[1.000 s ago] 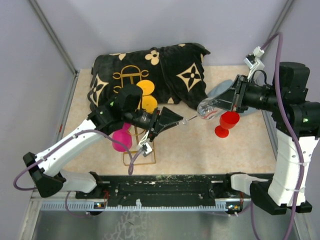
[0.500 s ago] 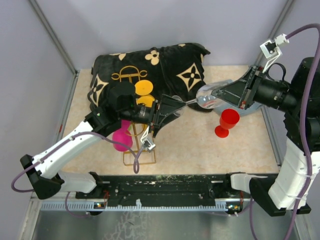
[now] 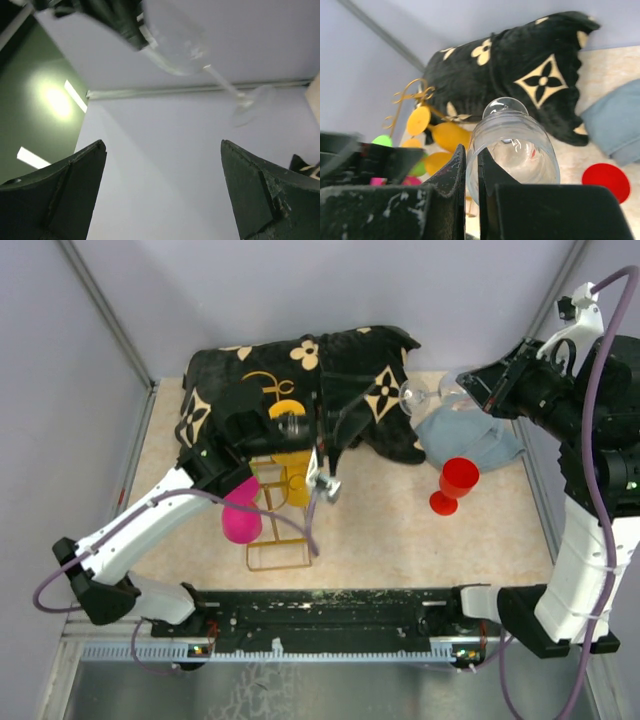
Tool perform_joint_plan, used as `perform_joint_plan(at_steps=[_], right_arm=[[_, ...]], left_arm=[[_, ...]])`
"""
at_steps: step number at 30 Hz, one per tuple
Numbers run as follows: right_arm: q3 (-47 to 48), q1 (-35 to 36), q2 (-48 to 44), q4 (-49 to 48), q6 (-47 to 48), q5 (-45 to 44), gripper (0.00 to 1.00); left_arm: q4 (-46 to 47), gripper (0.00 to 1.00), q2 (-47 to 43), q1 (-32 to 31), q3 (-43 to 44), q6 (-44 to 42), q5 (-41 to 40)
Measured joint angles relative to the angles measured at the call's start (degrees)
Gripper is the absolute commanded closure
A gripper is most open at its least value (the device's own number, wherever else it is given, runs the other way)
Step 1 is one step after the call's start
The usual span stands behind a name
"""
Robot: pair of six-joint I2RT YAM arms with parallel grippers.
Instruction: Take the wine glass off the wine glass rack
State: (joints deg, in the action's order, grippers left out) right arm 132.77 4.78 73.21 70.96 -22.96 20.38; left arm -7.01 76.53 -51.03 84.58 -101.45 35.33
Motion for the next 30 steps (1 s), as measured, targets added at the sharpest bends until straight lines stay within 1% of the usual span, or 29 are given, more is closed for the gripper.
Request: perform_joint_plan(at_steps=[3,7,9,11,13,16,20,22,26,30], right_arm=[[-0.1,0.0,1.9,-0.4,1.3,-4.6,1.0],[-0.1,0.0,5.9,0.1,3.8,-9.2,1.0],[-1.1,0.0,8.6,-0.1,4.8,-10.9,1.0],[-2.3,0.1,11.0,0.1,5.5,-12.1,1.0],[-2.7,1.2,13.2,0.7,6.2,-14.1,1.0],[-2.7,6.0,15.8,1.6,7.0,-17.7,1.0],[-4.7,12.2,17.1,1.4,7.3,-20.4,1.0],[-6.9,13.8,17.1,1.1,7.1,-21.0,1.0],[-13.5,14.6,17.1,-0.4,6.6,-22.8,1.0],[-24.6,15.6,16.6,-3.4,5.9,-24.4,1.0]], left_arm=[[5.6,0.0,5.5,0.0,9.9,9.2,-7.6],[12.9,0.04,12.0,0.2,24.2,22.4,-21.8],[15.5,0.05,13.9,1.2,29.6,28.1,-28.7],[16.7,0.05,14.6,3.0,33.2,33.9,-35.3],[16.9,0.05,14.7,5.2,35.2,38.7,-40.7],[16.6,0.05,14.3,8.5,36.1,45.1,-47.8],[14.7,0.05,13.9,11.1,35.7,50.8,-54.2],[13.6,0.05,13.5,11.4,35.1,52.4,-55.9],[12.0,0.05,11.8,11.4,32.5,54.3,-57.8],[10.9,0.05,10.5,11.4,31.5,55.4,-58.6]])
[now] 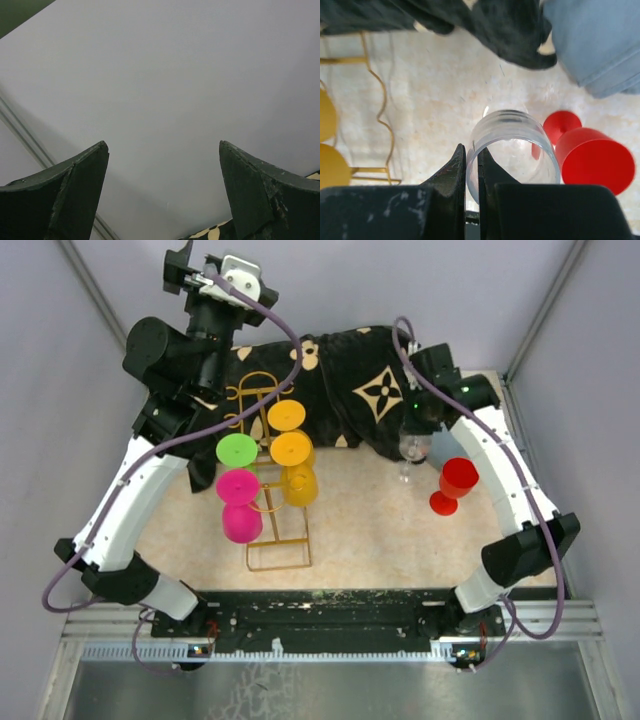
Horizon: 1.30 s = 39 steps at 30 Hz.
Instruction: Take the wine glass off the wine glass rack
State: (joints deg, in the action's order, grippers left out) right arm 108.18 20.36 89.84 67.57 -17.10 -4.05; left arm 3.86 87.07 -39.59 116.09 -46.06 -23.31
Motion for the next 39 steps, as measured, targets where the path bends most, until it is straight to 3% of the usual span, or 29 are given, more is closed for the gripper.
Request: perform_joint_plan(at_steps=[8,34,39], right_arm=[[-20.4,1.0,-4.1,-6.9,-3.0,-2.1,1.0],[-36.7,2.5,-9.7,-22.2,-5.8,-6.9,1.0],[-37.2,2.5,-10.0,-22.3,-6.6,-8.0,0.68]], left_arm=[[-1.1,0.05,-0.5,0.0,0.2,0.9,-0.6],[-4.4,0.07,-0.5,0.0,1.3,1.6,-0.7],[-4.9,0.06,-0.5,0.0,1.3,1.7,-0.7]])
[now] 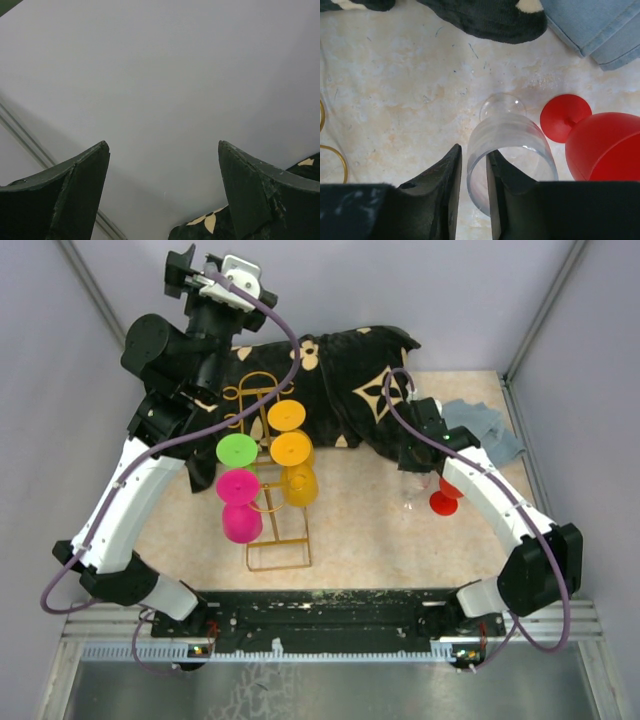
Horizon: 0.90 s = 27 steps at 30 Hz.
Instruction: Take the wine glass off the wine glass rack
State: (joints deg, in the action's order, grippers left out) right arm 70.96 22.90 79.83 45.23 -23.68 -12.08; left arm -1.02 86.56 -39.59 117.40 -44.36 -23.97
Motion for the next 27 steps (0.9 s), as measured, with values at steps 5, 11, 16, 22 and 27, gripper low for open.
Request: perform_joint_plan(at_steps=[5,11,16,22,27], right_arm=[[0.8,0.0,-0.4,0.8,0.1,-0.6,0.6],[6.2,0.0,-1.9,3.0,0.1,-0.3,0.57],[15.6,0.0,-3.1,7.3,0.0,-0.3,0.52],[26.9,0.0,-6.5,12.6,0.5,-1.0,0.5],[31.6,0.0,-6.3,15.1,1.4,-0.4,0.49]], left_arm=[[-0.8,0.06,-0.2,0.0,-0.1,0.7,0.0],[-2.1,0.05,-2.2,0.0,-2.3,2.4,-0.3],[-6.3,0.07,-3.6,2.1,-2.4,6.9,-0.4],[-21.9,0.02,-4.4,15.2,2.3,21.7,4.5],[-34.8,0.0,-8.0,27.9,0.7,36.6,16.4]])
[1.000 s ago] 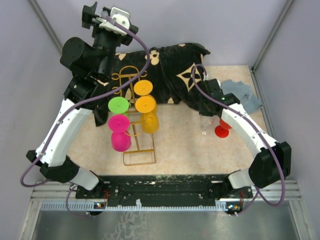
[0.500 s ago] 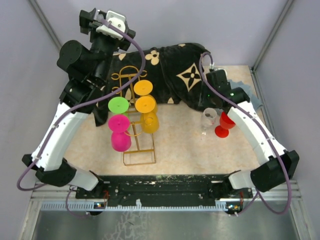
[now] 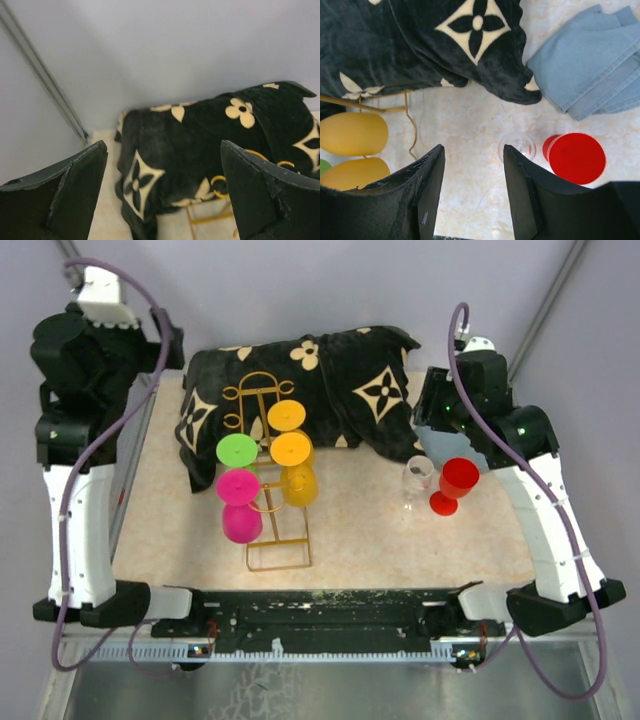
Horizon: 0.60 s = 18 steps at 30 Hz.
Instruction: Take the wine glass off the wine glass rack
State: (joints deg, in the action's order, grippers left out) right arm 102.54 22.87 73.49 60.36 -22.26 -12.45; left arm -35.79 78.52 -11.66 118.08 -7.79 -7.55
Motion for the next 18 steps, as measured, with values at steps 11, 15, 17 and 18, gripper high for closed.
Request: perform_joint_plan(at_steps=[11,15,17,18], right_arm=[[0.0,0.0,3.5,2.8,1.1,2.7,0.49],[-0.1,0.0,3.5,2.9,1.2,2.6,0.49],[-0.2,0.0,3.4,3.0,1.2,2.6,0.49],[-0.2,0.0,3.4,3.0,1.2,2.6,0.49]], left_arm=[[-6.1,0.04,-11.9,30.0,-26.4,31.8,42.5],[-3.2,0.04,-13.7,32.0,-34.8,41.6,53.9],[-1.0,0.06,-13.9,32.0,-37.5,46.5,60.7],[-0.9,0.08,-14.0,32.0,-37.7,47.3,61.5]])
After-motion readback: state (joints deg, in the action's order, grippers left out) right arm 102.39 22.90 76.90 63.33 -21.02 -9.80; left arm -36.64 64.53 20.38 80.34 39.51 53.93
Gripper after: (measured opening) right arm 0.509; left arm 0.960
